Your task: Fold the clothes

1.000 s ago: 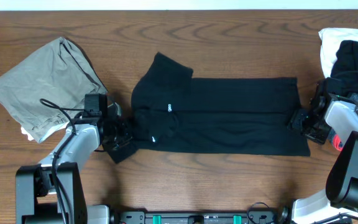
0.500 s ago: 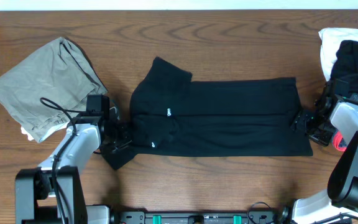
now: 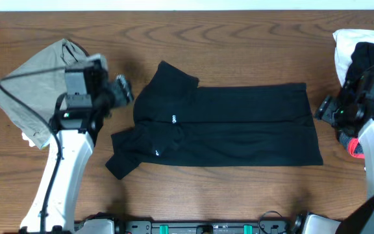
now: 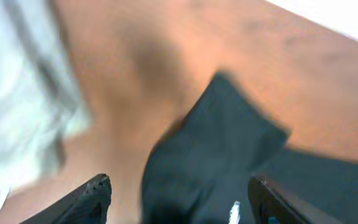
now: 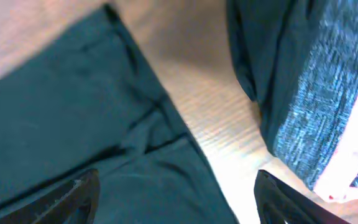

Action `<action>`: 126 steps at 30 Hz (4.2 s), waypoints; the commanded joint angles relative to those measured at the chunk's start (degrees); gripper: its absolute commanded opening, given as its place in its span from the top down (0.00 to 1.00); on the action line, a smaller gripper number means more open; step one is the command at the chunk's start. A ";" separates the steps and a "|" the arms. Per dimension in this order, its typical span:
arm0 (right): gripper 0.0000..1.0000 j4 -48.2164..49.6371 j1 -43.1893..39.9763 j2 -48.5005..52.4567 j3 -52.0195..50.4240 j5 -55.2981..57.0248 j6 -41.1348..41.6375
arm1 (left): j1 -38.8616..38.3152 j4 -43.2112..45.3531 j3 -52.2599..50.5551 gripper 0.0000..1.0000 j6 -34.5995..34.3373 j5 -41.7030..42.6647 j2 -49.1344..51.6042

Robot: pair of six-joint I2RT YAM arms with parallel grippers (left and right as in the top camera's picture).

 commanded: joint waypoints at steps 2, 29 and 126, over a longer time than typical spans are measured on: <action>0.22 -1.42 0.00 0.20 0.17 -4.09 -2.05 | -3.10 3.98 4.07 0.27 2.54 0.31 9.27; 0.23 -4.15 0.11 0.26 0.17 -3.37 -2.49 | -3.82 3.80 13.25 0.78 5.05 7.56 37.73; 0.97 -4.66 -2.80 8.09 0.83 4.33 1.29 | -0.68 -37.66 12.15 0.94 2.82 8.52 13.35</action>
